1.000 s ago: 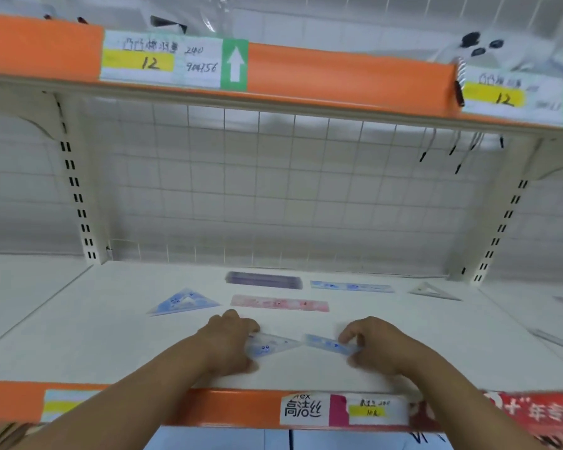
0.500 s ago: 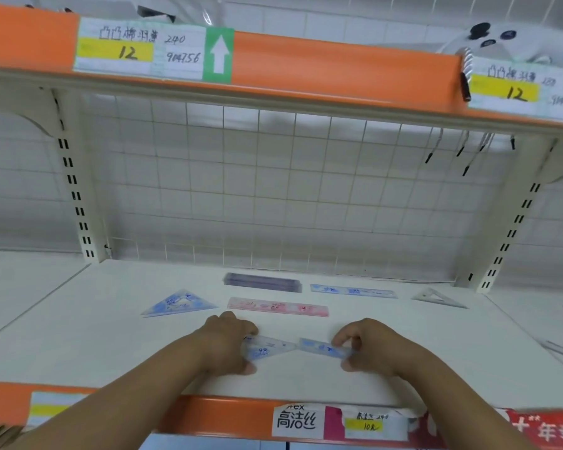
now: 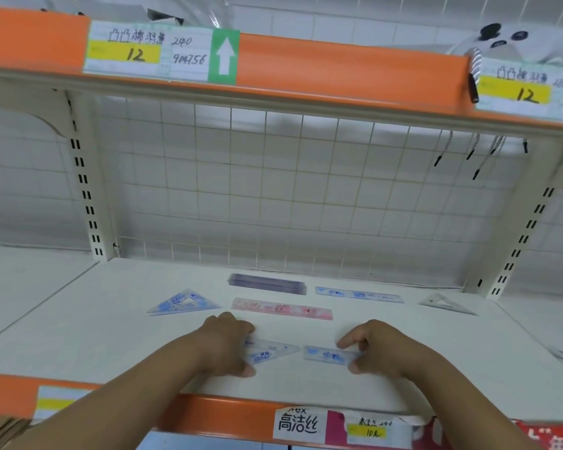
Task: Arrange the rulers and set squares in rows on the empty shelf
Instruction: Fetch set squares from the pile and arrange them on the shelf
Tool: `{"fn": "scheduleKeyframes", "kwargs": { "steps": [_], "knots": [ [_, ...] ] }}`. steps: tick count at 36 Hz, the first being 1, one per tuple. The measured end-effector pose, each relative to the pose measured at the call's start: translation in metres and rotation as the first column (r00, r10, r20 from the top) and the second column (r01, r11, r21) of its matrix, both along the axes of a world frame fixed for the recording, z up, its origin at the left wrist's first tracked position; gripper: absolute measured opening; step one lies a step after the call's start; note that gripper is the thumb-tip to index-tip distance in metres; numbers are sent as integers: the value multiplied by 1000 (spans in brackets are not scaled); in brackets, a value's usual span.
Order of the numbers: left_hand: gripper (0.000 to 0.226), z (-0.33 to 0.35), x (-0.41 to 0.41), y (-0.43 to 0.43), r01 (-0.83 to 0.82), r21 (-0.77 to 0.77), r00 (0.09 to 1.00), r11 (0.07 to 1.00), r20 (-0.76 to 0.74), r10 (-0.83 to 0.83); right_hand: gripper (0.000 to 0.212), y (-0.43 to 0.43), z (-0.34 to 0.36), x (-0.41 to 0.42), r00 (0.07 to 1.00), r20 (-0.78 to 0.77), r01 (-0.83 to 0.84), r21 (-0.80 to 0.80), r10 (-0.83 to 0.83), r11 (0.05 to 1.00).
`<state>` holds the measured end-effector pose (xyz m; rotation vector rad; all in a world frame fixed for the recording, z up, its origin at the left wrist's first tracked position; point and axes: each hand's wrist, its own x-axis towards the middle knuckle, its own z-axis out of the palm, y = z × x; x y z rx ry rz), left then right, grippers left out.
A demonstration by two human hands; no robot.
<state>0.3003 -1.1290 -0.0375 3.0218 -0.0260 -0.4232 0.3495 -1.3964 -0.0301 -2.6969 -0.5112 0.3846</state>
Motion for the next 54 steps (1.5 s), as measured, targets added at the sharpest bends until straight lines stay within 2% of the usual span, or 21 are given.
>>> {"fn": "scheduleKeyframes", "kwargs": {
  "steps": [4,7,10,17,25,32,43,47,51,54],
  "knots": [
    [47,2,-3,10,-28,53,1000,998,-10,28,43,10,3,1,999,39,-31,5,31,1000],
    [55,2,-8,23,-65,90,998,994,-15,66,39,27,4,-1,994,91,-65,11,64,998],
    [64,3,-15,38,-119,57,992,991,-30,120,35,49,2,-3,984,144,-101,-9,101,995],
    [62,0,-35,68,-186,45,982,982,-26,187,23,98,-9,-11,948,213,-246,18,236,969],
    [56,-3,-46,76,-227,7,974,974,-12,228,27,130,-16,-20,932,194,-314,11,306,949],
    [55,-1,-47,73,-221,24,975,975,-1,221,17,135,-17,-19,931,173,-323,-18,321,946],
    [54,2,-49,70,-223,16,975,975,-11,224,22,140,-10,-25,919,175,-332,-138,353,933],
    [53,3,-50,70,-228,2,974,974,-14,228,25,141,-10,-25,920,164,-338,-123,355,933],
    [52,4,-51,69,-220,6,975,976,-22,220,38,139,-7,-25,929,104,-349,-73,356,934],
    [49,5,-50,68,-215,-8,976,977,-31,215,35,138,-5,-23,929,122,-346,-59,351,936]
  ]
}}
